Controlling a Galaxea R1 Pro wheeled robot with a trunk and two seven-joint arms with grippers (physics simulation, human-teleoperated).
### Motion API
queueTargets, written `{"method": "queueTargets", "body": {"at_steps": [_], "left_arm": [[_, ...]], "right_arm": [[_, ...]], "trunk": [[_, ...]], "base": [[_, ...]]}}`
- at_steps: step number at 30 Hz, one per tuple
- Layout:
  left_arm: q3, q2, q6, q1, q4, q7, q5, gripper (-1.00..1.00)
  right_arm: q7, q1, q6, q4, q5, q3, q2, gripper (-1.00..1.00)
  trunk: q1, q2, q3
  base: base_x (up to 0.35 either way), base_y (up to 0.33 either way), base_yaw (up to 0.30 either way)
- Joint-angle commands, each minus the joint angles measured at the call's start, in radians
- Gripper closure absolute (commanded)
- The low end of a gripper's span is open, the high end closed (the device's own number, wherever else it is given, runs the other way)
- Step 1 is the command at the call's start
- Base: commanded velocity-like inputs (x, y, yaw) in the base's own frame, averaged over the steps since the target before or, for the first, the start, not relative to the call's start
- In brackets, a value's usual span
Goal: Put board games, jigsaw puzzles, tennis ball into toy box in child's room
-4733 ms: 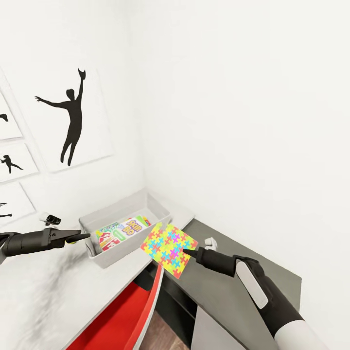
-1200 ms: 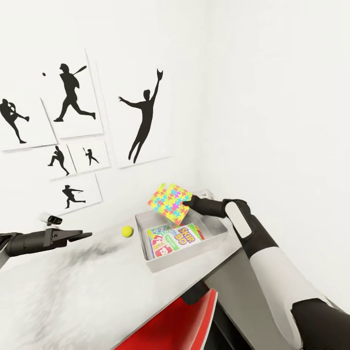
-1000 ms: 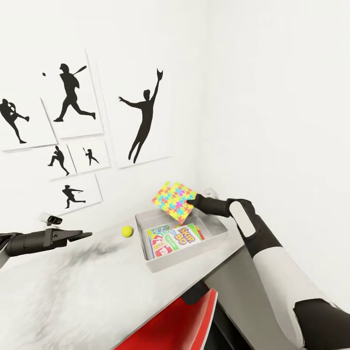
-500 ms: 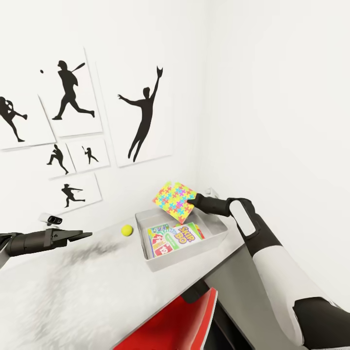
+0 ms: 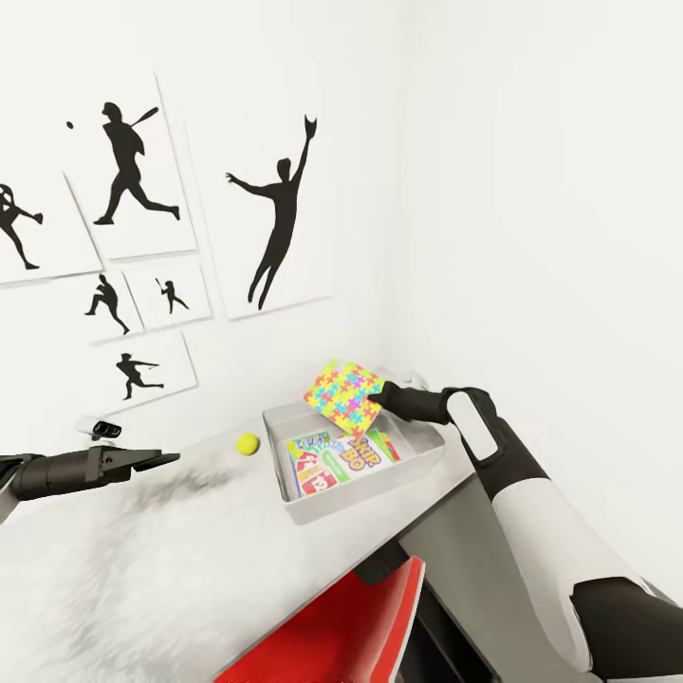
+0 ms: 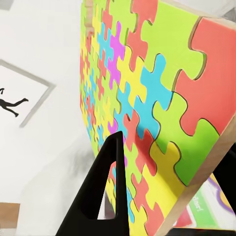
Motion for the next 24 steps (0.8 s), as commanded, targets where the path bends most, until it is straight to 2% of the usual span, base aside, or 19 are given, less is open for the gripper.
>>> {"method": "queueTargets", "body": {"at_steps": [1, 24], "left_arm": [[-0.004, 0.001, 0.011, -0.001, 0.0, -0.003, 0.005, -1.0], [-0.004, 0.002, 0.01, -0.001, 0.0, -0.004, 0.005, -1.0]], "right_arm": [[0.008, -0.001, 0.004, 0.003, 0.007, -0.001, 0.0, 1.0], [0.006, -0.003, 0.005, 0.062, 0.003, -0.002, 0.007, 1.0]], "trunk": [[0.001, -0.002, -0.004], [0.001, -0.002, -0.042]], "base": [[0.0, 0.0, 0.0], [-0.024, 0.0, 0.0]]}}
